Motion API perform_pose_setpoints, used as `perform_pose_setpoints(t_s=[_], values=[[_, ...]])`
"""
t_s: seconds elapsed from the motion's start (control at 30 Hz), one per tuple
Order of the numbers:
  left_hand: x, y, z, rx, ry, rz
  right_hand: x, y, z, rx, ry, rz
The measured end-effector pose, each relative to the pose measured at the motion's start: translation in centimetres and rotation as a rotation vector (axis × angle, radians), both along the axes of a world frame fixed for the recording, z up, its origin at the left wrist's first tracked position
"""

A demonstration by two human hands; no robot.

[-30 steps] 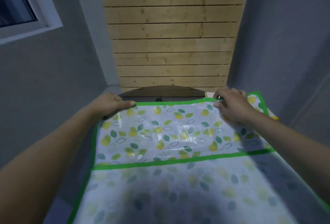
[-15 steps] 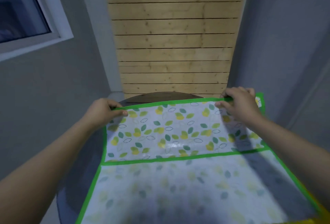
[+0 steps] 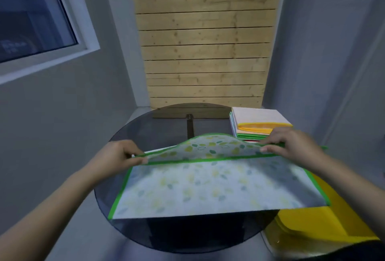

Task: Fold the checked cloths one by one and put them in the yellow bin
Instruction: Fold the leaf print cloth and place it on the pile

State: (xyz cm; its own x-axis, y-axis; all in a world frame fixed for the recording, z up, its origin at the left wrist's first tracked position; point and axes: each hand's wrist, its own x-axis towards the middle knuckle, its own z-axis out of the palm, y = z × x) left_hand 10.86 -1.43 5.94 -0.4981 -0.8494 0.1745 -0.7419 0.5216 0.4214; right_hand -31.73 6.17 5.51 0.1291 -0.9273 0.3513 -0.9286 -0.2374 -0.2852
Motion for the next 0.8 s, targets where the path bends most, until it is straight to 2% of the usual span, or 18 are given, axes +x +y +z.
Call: perform_pose_setpoints(t_s=[0.13, 0.3, 0.4, 0.6, 0.8], values=[[1.1, 1.9, -2.2, 0.103, -0.002, -0.042, -0.6, 2.3, -1.6, 0.212, -0.068, 0.135], [1.5, 3.6, -4.9, 0.208, -0.028, 0.003, -0.1, 3.3, -4.3, 0.405, -0.057, 0.169], [1.1, 4.3, -6.1, 0.203, -0.042, 0.028, 0.3, 3.5, -5.4, 0.433, 0.015, 0.154], [1.1, 4.9, -6.6, 0.159, -0.037, -0.012, 1.2, 4.0, -5.8, 0.36, 0.016, 0.183], [-1.2, 5.2, -7.0, 0.212, -0.004, -0.062, 3.1, 4.0, -7.1, 0.303, -0.027, 0.212]])
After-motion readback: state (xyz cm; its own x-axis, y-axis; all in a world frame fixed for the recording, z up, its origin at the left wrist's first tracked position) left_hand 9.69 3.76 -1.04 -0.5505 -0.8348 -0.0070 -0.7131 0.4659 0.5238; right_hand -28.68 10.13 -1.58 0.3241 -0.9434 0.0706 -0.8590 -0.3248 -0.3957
